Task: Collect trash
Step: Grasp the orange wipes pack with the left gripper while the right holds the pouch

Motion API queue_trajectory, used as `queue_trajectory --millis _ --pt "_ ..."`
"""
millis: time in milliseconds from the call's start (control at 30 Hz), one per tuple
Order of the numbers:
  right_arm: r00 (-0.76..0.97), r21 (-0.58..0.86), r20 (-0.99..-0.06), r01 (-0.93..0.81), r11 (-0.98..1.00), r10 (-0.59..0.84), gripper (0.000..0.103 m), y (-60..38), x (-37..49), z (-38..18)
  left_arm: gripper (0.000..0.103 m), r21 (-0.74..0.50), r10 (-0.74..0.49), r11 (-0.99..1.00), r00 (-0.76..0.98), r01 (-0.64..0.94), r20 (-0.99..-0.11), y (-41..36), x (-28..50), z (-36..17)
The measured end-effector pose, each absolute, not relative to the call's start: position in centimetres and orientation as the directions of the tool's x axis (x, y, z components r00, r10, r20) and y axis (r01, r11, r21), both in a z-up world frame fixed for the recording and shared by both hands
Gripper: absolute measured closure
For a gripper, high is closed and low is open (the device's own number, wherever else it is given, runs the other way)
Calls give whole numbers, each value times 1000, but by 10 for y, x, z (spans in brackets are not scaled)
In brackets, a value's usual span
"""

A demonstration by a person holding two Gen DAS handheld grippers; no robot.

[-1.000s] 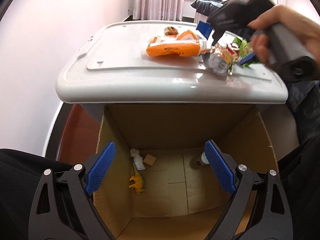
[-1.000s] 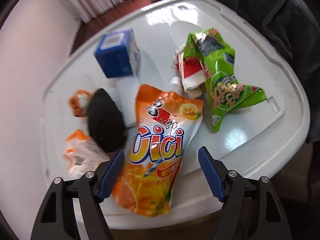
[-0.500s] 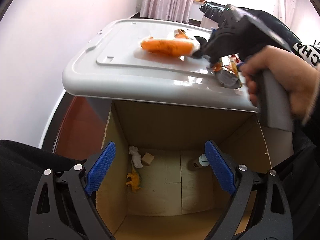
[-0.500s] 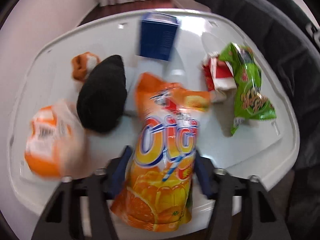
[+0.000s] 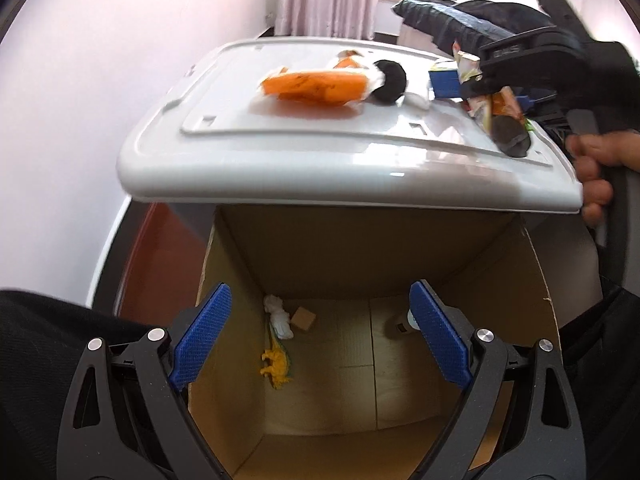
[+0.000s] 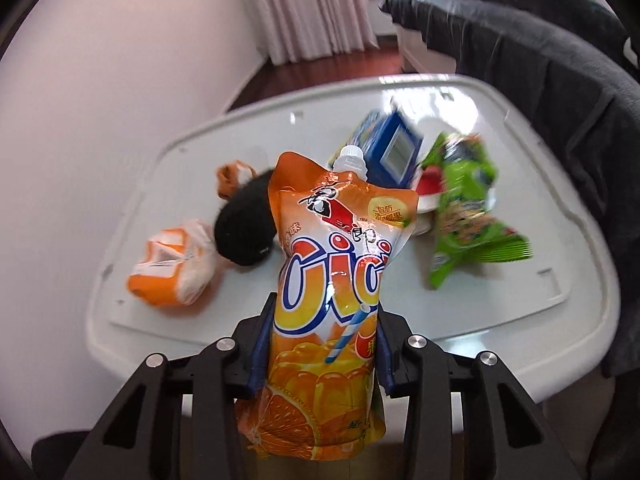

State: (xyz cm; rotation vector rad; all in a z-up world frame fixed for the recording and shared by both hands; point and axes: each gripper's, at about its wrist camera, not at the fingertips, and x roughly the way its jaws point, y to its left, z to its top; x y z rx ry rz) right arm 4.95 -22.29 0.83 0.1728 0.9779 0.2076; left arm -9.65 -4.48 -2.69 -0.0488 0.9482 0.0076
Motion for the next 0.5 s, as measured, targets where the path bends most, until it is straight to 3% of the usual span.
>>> queue_trajectory --millis 167,500 --pt "625 252 -725 -153 956 291 62 -272 9 25 15 28 -7 999 629 45 -777 -64 -89 -11" --pt "691 362 -669 -17 932 273 61 -349 -20 15 15 76 19 996 677 54 -736 -83 -3 17"
